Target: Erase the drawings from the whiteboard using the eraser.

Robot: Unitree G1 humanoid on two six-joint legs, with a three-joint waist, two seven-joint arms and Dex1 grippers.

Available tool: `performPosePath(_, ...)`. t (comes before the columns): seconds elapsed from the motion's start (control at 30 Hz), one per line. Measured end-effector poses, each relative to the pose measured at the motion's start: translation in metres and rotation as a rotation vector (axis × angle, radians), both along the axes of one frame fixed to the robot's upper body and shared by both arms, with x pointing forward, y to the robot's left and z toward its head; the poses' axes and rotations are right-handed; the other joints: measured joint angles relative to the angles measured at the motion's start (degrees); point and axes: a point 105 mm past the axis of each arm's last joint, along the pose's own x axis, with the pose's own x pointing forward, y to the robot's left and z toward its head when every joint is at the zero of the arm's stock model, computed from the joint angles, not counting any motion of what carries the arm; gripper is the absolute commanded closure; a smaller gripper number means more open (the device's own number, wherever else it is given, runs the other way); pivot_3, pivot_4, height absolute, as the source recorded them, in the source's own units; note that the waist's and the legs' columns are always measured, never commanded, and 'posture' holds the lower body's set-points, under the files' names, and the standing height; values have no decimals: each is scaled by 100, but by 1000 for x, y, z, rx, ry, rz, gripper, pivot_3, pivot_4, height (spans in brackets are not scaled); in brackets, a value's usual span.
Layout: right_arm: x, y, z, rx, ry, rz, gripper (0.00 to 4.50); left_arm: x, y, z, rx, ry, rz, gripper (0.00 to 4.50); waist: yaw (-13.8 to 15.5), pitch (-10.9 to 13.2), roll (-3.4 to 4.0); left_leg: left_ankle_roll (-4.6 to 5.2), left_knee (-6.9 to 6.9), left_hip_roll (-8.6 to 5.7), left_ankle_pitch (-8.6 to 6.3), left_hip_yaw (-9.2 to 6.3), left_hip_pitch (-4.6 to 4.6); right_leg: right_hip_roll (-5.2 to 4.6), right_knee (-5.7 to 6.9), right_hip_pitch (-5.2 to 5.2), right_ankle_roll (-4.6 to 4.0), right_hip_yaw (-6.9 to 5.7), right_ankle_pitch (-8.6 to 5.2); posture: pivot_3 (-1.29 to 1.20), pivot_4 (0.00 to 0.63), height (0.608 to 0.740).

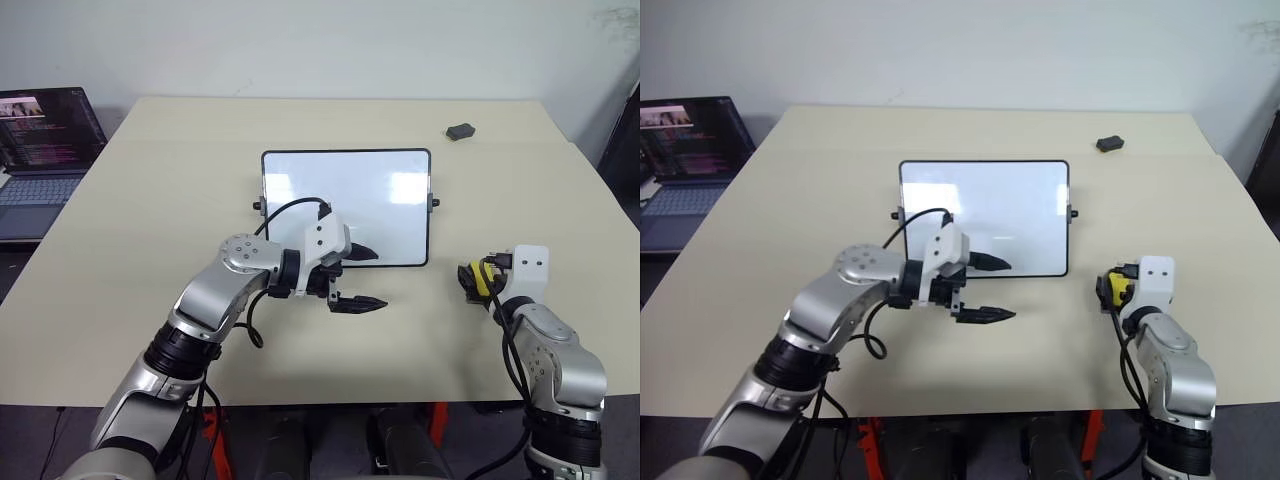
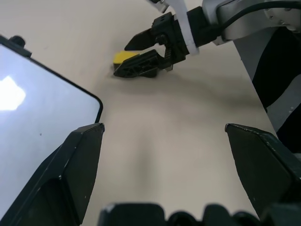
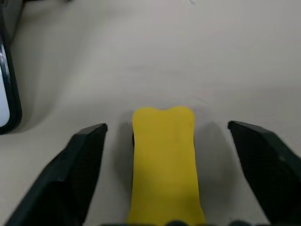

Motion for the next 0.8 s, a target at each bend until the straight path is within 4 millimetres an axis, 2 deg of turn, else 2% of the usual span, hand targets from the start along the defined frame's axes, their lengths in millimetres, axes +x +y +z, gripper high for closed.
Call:
performPosePath(0.07, -1, 3, 9, 23, -55, 12, 84, 6, 6, 5, -45, -7, 78, 0, 1, 0, 0, 0, 0, 6, 0, -4, -2, -1, 1, -1, 0, -2, 0, 0, 150, 740)
performPosePath(0.17, -10, 10, 34, 8, -178, 57, 84, 21, 25, 22, -167, -29, 252, 0, 4, -1, 1, 0, 1, 8, 0, -8, -2, -3, 0, 0, 0, -5, 0, 0, 150, 740)
performPosePath(0.2, -18, 13, 43, -16, -238, 78, 84, 24, 40, 30, -233, -35, 353, 0, -3, -3, 4, 0, 0, 10, -1, -7, 1, -17, -1, 1, 0, -2, 0, 0, 150, 740)
performPosePath(0.23, -22, 15, 46, -29, -264, 94, 84, 25, 49, 32, -261, -37, 413, 0, -6, -4, 4, 0, 0, 12, -1, -7, 1, -22, 1, 1, 0, -3, 0, 0, 150, 740)
performPosePath(0.27, -30, 22, 48, -47, -299, 135, 84, 27, 68, 32, -310, -44, 532, 0, -17, -8, 7, 0, -2, 14, -1, -5, 4, -23, -1, 1, 0, -2, 0, 0, 150, 740)
performPosePath(0.33, -44, 37, 40, -29, -329, 216, 84, 21, 102, 19, -323, -41, 726, 0, -39, -12, 7, -1, -6, 21, -4, -7, 8, -23, -2, 3, 0, -3, -1, 0, 150, 740)
performPosePath(0.4, -55, 45, 30, -20, -359, 258, 84, 8, 118, -1, -293, -27, 835, 0, -3, -12, 7, -1, -3, 17, -3, -9, 7, -28, -1, 4, 0, -5, -1, 0, 150, 740)
performPosePath(0.5, -68, 40, 8, -25, -352, 250, 84, -6, 120, -17, -291, -2, 910, 0, 85, -13, 3, -1, 6, -10, -3, -16, 31, -59, -9, 45, 13, -19, -3, 0, 150, 740)
performPosePath(0.57, -70, 31, -3, 4, -354, 190, 84, -6, 125, -19, -286, -41, 968, 0, 101, -12, 2, 5, 8, -12, 1, -6, 90, -61, -25, 101, 34, -9, -14, 0, 150, 740)
performPosePath(0.63, -70, 22, -8, -4, -359, 145, 84, -5, 125, -18, -290, -77, 1003, 0, 95, -13, 3, 16, 10, -13, 8, 5, 112, -61, -25, 122, 10, 3, -27, 0, 150, 740)
performPosePath(0.8, -75, 19, -22, -9, -346, 112, 84, -7, 128, -27, -293, -92, 1067, 0, 40, -12, 3, 15, -14, -7, 6, 5, 173, -58, -24, 174, -14, 0, -48, 0, 150, 740)
